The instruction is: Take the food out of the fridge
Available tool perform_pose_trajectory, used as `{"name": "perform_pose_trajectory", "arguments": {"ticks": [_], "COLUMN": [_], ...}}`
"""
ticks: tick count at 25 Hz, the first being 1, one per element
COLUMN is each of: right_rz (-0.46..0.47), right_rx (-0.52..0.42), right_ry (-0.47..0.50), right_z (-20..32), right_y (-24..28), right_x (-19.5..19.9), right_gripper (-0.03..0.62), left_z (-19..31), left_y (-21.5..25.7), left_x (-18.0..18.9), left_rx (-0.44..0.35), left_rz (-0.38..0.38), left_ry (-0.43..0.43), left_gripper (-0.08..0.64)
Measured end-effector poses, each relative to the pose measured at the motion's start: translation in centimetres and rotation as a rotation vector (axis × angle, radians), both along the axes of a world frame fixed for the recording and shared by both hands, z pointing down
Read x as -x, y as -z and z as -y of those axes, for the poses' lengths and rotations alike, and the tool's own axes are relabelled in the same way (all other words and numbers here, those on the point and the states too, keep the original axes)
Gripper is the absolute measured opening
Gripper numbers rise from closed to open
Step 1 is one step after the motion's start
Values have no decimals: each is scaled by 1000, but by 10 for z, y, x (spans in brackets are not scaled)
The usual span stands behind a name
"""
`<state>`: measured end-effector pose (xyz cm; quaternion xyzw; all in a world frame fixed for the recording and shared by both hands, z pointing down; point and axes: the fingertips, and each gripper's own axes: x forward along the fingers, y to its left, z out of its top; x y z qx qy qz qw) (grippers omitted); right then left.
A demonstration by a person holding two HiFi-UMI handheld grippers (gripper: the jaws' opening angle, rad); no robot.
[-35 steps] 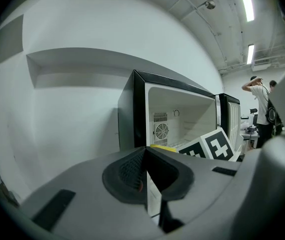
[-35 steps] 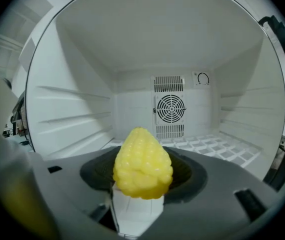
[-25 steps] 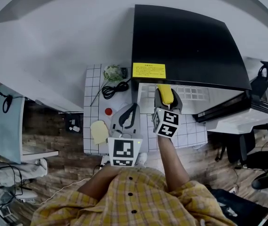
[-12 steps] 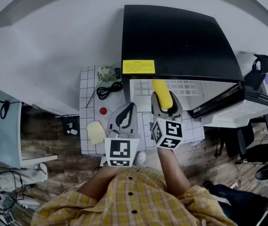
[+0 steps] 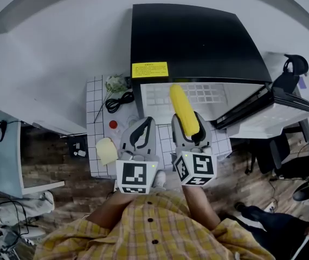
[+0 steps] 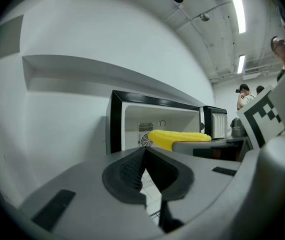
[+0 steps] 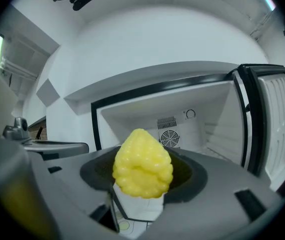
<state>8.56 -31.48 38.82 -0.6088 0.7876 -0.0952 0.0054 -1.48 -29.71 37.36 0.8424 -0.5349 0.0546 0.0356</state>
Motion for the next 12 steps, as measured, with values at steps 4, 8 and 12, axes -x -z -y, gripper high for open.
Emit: {"name": "perform_pose_trajectory", "arguments": {"ticks": [4,8,12], "right_rz": [10,0,-4], "right_rx": [-12,-25,-36], "right_ry": [-1,4,8], "right_z": [-17,-27,-35], "right_y": [9,17,24], "right_x": [1,5,7], "right_gripper": [255,255,255], "left_z": [-7,-13,-18], "left_y": [6,10,17], "left_x": [-2,-3,-3], "left_rx": [-8,-13,-30], "left_rz": [-7,-21,-24], "left_ry": [-9,-4,-4], "left_gripper": [8,7,7]}}
